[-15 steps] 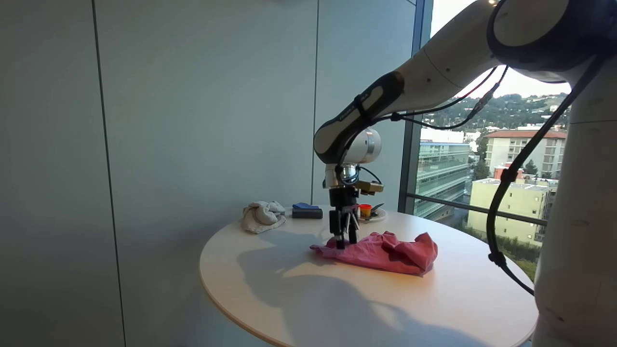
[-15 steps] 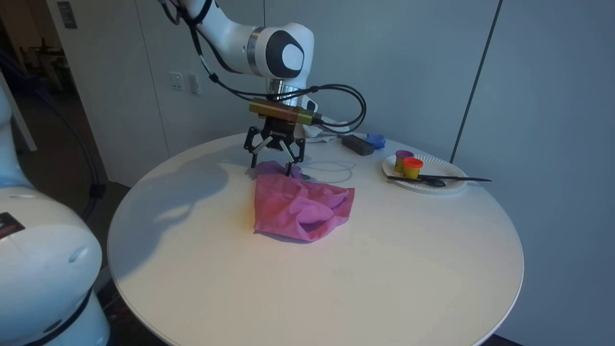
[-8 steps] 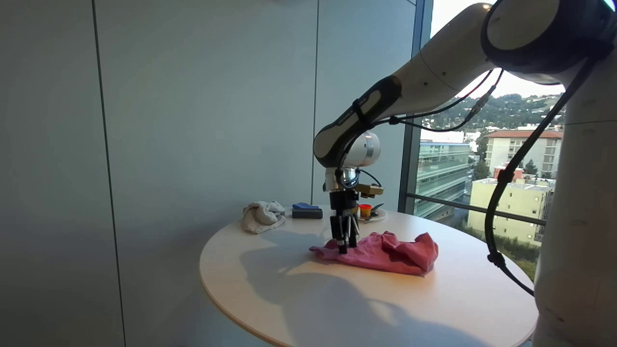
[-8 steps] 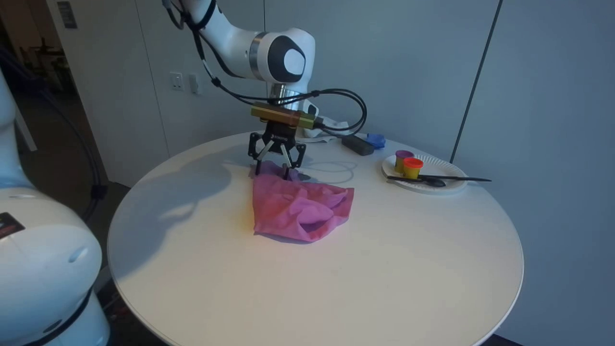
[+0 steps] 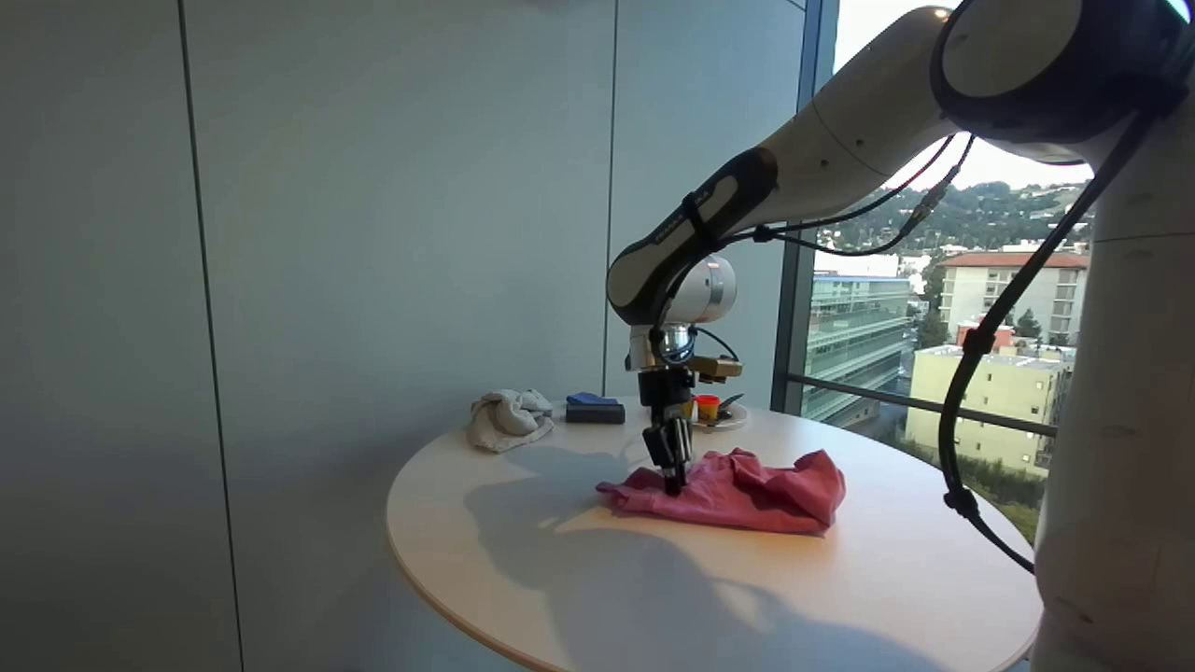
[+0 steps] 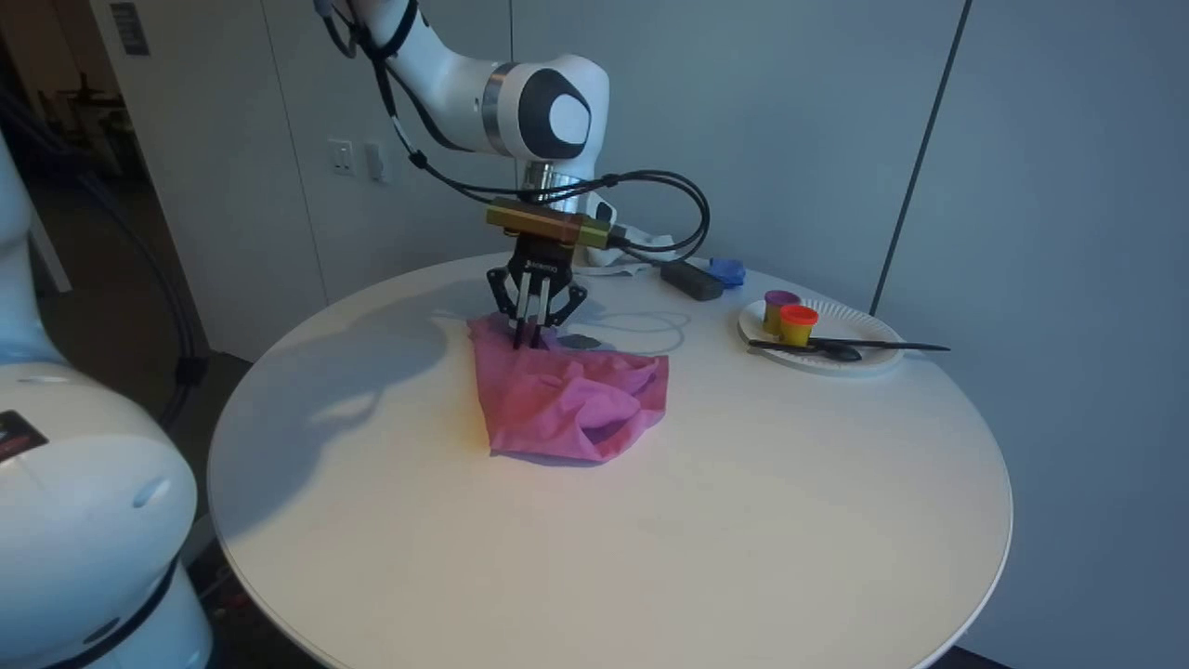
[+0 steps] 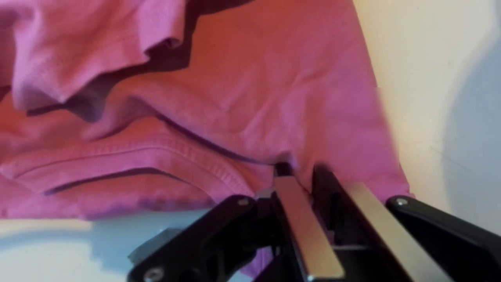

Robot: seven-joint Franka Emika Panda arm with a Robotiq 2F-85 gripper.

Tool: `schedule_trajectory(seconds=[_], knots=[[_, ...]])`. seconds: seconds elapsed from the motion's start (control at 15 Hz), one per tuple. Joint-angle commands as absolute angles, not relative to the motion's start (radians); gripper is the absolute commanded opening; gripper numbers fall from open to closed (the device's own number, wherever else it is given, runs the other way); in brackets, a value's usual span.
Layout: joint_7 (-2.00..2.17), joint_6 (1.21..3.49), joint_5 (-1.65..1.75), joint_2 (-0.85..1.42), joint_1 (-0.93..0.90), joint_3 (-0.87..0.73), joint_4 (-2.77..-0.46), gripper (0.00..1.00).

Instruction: Unfold the pink towel once.

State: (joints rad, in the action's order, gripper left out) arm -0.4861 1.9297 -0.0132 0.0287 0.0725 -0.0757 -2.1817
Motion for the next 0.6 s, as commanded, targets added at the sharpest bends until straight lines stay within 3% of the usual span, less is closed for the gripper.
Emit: schedule_trajectory(seconds=[0.0,0.53], knots=[[-0.478,1.933,0.000,0.024,0.076,-0.074,-2.173,0.04],[-0.360,1.933,0.098,-0.075,0.089,-0.092,-2.193,0.07]])
